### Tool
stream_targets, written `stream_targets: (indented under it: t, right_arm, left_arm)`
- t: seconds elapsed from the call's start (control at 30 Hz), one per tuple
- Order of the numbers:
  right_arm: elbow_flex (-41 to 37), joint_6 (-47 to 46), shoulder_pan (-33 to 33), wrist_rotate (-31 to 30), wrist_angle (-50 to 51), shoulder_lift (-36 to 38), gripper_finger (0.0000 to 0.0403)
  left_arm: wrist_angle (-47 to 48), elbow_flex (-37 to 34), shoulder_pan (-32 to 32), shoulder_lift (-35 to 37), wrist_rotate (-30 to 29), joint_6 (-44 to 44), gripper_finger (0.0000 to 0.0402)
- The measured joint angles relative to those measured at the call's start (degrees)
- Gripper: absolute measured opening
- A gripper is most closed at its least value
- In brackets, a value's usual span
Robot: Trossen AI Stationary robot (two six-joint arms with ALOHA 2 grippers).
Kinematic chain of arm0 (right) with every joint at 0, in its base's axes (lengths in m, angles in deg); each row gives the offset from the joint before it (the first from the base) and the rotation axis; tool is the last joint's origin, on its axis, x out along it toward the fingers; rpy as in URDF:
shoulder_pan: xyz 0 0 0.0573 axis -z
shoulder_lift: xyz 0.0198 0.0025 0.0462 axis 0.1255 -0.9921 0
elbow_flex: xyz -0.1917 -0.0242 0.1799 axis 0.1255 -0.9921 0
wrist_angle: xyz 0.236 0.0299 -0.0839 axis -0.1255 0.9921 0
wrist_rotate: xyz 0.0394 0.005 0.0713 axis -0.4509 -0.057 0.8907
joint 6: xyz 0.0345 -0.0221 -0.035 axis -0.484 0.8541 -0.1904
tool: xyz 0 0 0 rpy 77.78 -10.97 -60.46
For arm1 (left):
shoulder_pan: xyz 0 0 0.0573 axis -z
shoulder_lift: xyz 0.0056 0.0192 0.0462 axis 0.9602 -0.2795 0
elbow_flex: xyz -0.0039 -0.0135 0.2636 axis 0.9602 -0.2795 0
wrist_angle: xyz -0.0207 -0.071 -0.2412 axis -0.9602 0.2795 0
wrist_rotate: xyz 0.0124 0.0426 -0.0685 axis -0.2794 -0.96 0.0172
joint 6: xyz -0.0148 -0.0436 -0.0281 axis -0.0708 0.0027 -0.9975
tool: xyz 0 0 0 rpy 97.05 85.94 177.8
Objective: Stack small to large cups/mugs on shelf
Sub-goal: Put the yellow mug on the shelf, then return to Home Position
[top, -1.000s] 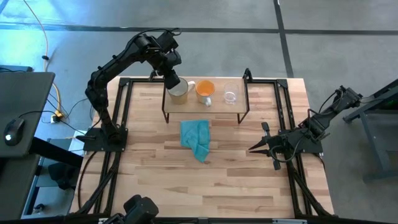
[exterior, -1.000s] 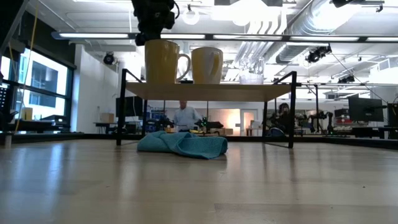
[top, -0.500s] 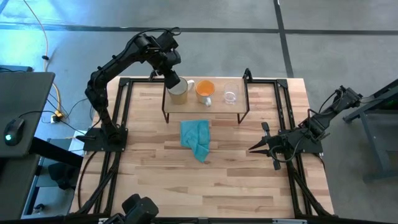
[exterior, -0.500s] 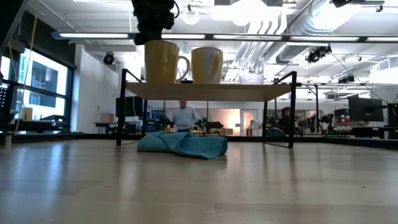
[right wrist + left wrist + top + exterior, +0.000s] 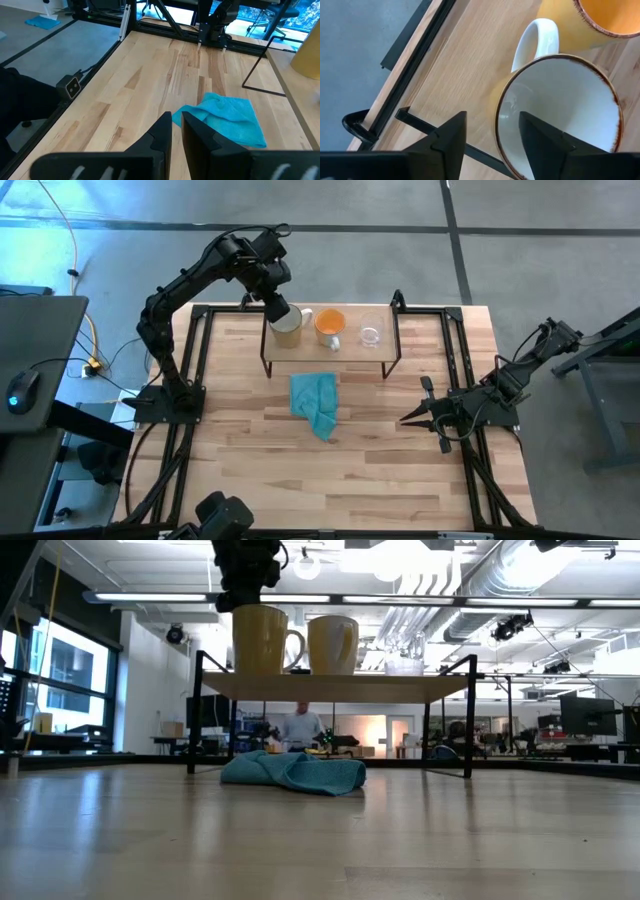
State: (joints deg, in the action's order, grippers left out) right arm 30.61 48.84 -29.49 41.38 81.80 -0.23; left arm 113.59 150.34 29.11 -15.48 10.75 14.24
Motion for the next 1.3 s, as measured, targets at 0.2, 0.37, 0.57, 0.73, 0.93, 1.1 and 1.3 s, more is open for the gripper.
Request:
stream_targets:
  t: [0.2, 0.37, 0.57, 0.73, 0.93, 1.1, 1.3]
  right_arm:
    - [0.0, 0.0, 0.0, 0.0, 0.0, -0.01, 0.0033]
    - [0.0, 0.12, 0.0, 0.0, 0.0, -0.01, 0.0033]
    - [0.0, 0.46, -0.01, -0.02, 0.0, -0.02, 0.0033]
    - [0.0, 0.46, 0.0, -0.01, 0.0, 0.0, 0.0033]
    - [0.0, 1.08, 0.01, -0.02, 0.0, 0.0, 0.0033]
    - [0.0, 3.28, 0.01, -0.03, -0.05, 0.11, 0.0033]
    - [1.24, 8.71, 0.01, -1.11, -0.95, 1.44, 0.0033]
  left_arm:
    - [-0.06, 0.0, 0.0, 0.0, 0.04, 0.07, 0.0177]
    - [0.31, 0.0, 0.0, 0.25, 0.28, 0.09, 0.0177]
    - [0.42, 0.38, 0.0, 1.58, 0.0, 0.13, 0.0177]
    - [1.99, 5.31, 0.04, 2.03, 0.18, 0.04, 0.0177]
    - [5.59, 13.98, 0.15, 2.05, 2.34, -0.69, 0.0177]
    - [5.03, 18.12, 0.15, 4.06, 9.12, -0.93, 0.0177]
    - [2.93, 17.62, 0.06, 9.98, 15.43, 1.22, 0.0177]
